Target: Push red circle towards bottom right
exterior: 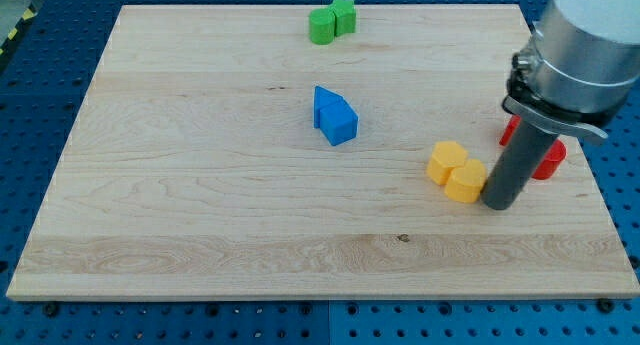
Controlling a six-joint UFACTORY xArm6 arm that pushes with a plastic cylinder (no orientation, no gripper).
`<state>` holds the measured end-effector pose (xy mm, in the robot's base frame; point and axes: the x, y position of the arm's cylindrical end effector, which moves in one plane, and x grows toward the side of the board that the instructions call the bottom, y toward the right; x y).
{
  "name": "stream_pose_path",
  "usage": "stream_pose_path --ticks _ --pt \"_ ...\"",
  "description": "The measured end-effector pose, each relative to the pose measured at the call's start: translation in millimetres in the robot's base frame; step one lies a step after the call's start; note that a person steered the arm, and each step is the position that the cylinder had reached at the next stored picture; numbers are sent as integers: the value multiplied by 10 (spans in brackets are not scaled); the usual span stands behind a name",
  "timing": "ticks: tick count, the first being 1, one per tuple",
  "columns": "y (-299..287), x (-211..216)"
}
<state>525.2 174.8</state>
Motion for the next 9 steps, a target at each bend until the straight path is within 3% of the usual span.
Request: stream_pose_path --ticks 2,4,5,9 --pt "103 -23" --pt "1282 332" --pt "1481 332" --pt "1364 -279"
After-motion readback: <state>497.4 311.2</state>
